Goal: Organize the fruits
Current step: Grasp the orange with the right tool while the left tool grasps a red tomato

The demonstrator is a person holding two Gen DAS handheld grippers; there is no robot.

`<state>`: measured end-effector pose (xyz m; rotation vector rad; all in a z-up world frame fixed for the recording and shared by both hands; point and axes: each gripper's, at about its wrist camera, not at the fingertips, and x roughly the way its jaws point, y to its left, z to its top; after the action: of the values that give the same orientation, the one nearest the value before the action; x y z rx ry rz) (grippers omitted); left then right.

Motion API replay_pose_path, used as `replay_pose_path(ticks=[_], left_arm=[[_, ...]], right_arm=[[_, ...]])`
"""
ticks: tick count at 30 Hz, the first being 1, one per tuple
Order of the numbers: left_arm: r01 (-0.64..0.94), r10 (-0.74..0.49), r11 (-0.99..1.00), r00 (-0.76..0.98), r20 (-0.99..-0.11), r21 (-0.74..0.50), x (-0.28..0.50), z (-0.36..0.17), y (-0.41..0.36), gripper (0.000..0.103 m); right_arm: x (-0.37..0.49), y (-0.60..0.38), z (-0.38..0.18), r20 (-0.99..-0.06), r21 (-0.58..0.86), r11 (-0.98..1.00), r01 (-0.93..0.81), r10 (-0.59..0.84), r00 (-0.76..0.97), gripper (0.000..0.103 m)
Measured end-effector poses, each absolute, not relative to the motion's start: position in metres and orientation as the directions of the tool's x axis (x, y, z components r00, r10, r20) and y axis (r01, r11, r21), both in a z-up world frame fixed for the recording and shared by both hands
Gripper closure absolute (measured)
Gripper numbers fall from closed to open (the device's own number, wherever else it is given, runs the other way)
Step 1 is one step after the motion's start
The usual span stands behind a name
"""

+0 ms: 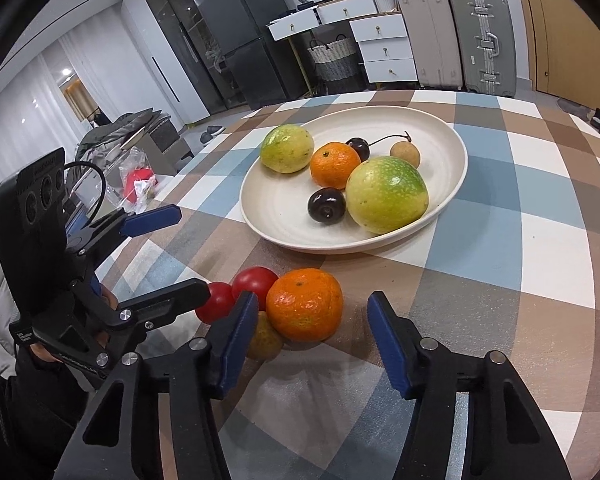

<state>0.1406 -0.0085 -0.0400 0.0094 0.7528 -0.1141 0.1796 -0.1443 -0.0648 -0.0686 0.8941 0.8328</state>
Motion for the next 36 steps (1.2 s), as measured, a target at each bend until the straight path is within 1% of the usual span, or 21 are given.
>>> replay_pose_path(ticks=[5,11,17,18,20,21,22,23,25,27,28,32,33,34,36], left_arm=[[0.127,-0.122,0.991,0.709,-0.694,-0.045,0.141,-0.043,-0.01,0.001],[0.15,-0.155,0.986,0.671,-0.725,-0.071,0.144,-0.049,-0.012,0.001],[0.169,-0.183,0.981,0.631,-0.754,-0.097,0.148,-0.057,-0.015,0.006],[0.17,-0.186,0.98,0.626,-0.757,-0.1,0.149,-0.058,-0.015,0.009],[0.174,-0.194,0.979,0.612,-0.767,-0.108,0.15,-0.061,-0.015,0.018],[0.178,-0.2,0.977,0.602,-0.773,-0.114,0.151,-0.062,-0.016,0.025],[0.183,-0.209,0.975,0.592,-0.779,-0.122,0.152,-0.064,-0.016,0.03],[0.185,-0.207,0.976,0.591,-0.779,-0.119,0.153,-0.065,-0.017,0.031],[0.2,-0.221,0.972,0.591,-0.776,-0.125,0.152,-0.064,-0.019,0.041],[0.204,-0.223,0.971,0.592,-0.775,-0.123,0.152,-0.064,-0.02,0.046],[0.21,-0.228,0.97,0.592,-0.773,-0.125,0.152,-0.063,-0.02,0.053],[0.229,-0.253,0.963,0.588,-0.768,-0.142,0.15,-0.063,-0.022,0.066],[0.239,-0.265,0.959,0.584,-0.767,-0.15,0.15,-0.063,-0.022,0.073],[0.243,-0.269,0.958,0.583,-0.767,-0.151,0.149,-0.062,-0.023,0.077],[0.25,-0.268,0.957,0.583,-0.767,-0.144,0.148,-0.062,-0.026,0.078]], right_arm=[[0.182,-0.146,-0.065,-0.711,0.284,0.698,-0.657,0.613,0.344,0.045],[0.182,-0.144,-0.067,-0.711,0.302,0.689,-0.658,0.623,0.326,0.052],[0.184,-0.146,-0.069,-0.705,0.332,0.682,-0.652,0.639,0.309,0.053],[0.184,-0.146,-0.069,-0.705,0.334,0.682,-0.65,0.639,0.309,0.053],[0.184,-0.146,-0.07,-0.703,0.344,0.681,-0.646,0.643,0.303,0.053],[0.185,-0.146,-0.07,-0.703,0.346,0.681,-0.645,0.643,0.302,0.053],[0.185,-0.146,-0.071,-0.702,0.349,0.681,-0.643,0.645,0.302,0.053],[0.185,-0.146,-0.071,-0.702,0.352,0.681,-0.642,0.646,0.3,0.053],[0.185,-0.147,-0.071,-0.702,0.355,0.681,-0.641,0.647,0.299,0.053],[0.185,-0.147,-0.071,-0.702,0.353,0.682,-0.64,0.646,0.3,0.053],[0.185,-0.146,-0.07,-0.702,0.352,0.683,-0.64,0.645,0.302,0.053],[0.186,-0.146,-0.071,-0.703,0.352,0.684,-0.639,0.644,0.301,0.053],[0.186,-0.147,-0.071,-0.703,0.352,0.684,-0.638,0.644,0.302,0.053],[0.186,-0.146,-0.07,-0.703,0.352,0.685,-0.638,0.643,0.302,0.053],[0.186,-0.147,-0.07,-0.703,0.352,0.685,-0.638,0.643,0.302,0.053]])
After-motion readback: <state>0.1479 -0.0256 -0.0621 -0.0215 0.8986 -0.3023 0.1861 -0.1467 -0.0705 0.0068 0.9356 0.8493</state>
